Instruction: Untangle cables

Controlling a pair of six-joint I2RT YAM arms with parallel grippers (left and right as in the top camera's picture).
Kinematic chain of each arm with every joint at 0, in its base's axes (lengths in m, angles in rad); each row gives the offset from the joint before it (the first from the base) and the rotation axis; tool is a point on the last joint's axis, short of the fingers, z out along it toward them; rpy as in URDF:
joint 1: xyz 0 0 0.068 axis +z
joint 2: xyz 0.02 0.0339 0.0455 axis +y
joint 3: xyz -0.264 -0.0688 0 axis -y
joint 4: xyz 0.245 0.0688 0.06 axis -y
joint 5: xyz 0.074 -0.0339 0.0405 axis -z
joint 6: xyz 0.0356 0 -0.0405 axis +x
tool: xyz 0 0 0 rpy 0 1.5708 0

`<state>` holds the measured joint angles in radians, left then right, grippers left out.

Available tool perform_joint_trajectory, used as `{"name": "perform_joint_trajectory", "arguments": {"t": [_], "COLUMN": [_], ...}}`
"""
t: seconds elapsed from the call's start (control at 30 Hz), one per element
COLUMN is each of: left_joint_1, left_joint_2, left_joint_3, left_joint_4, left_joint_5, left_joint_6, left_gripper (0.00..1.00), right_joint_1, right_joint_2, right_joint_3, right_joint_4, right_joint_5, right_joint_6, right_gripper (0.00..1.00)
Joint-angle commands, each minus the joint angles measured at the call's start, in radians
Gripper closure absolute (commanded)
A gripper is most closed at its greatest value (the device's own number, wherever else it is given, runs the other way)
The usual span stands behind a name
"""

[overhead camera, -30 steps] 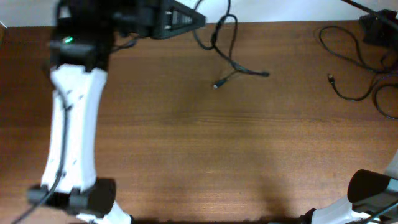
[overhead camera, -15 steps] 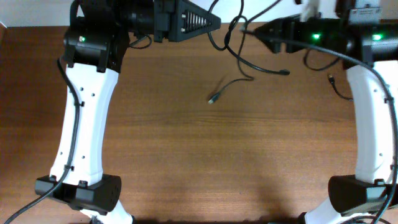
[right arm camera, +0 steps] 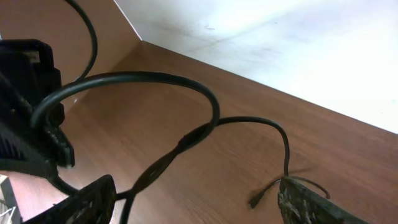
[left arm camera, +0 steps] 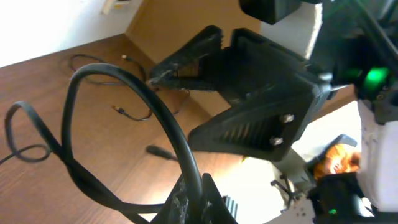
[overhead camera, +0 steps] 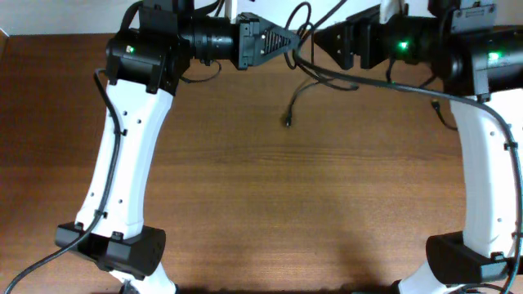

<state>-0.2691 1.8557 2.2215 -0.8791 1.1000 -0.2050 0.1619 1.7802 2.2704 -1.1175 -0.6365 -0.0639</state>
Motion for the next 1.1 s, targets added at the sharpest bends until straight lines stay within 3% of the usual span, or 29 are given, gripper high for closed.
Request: {"name": "perform_joint_trajectory", "arguments": {"t": [0.0,0.23,0.27,0.3,0.33,0.47,0.63,0.8,0.93,1.07], "left_joint_1": [-0.003,-0.032,-0.032,-0.032,-0.032,-0.032,-0.032,0.007,0.125,0.197], "left_joint_2": [-0.003,-0.012,-0.015,-0.016,-0.020,-0.024,-0.045,-0.115,-0.203,-0.259], "left_joint_3": [0.001,0.001,0.001,0.001,0.001,0.001,0.001,0.001,0.001,0.001], "left_joint_4": [0.007,0.012,0.012,0.011,0.011,0.010,0.009,-0.018,-0.186,-0.257], "left_joint_5": [0.095,0.169,0.169,0.169,0.169,0.182,0.284,0.275,0.152,0.019], "left_joint_6": [-0.018,-0.049,-0.049,-0.049,-0.049,-0.071,-0.118,-0.120,-0.088,-0.081], "left_gripper": [1.00,1.00,1.00,1.00,1.00,1.00,1.00,1.00,1.00,1.00], "right_joint_1": [0.037,0.054,0.054,0.054,0.054,0.053,-0.011,-0.284,-0.525,-0.634], "right_joint_2": [0.008,0.042,0.042,0.042,0.043,0.044,0.056,0.126,0.140,0.140], "right_joint_3": [0.014,0.014,0.014,0.014,0.014,0.014,0.013,0.013,0.013,0.013], "right_joint_4": [0.011,0.015,0.018,0.022,0.024,0.022,0.044,0.029,0.032,0.017], "right_joint_5": [0.036,0.047,0.047,0.048,0.049,0.225,0.274,0.219,0.161,0.027], "right_joint_6": [-0.010,-0.010,-0.010,-0.010,-0.011,-0.011,-0.036,-0.025,-0.026,-0.034], "right_gripper": [0.18,0.19,0.26,0.81,0.96,0.96,0.96,0.96,0.96,0.96]}}
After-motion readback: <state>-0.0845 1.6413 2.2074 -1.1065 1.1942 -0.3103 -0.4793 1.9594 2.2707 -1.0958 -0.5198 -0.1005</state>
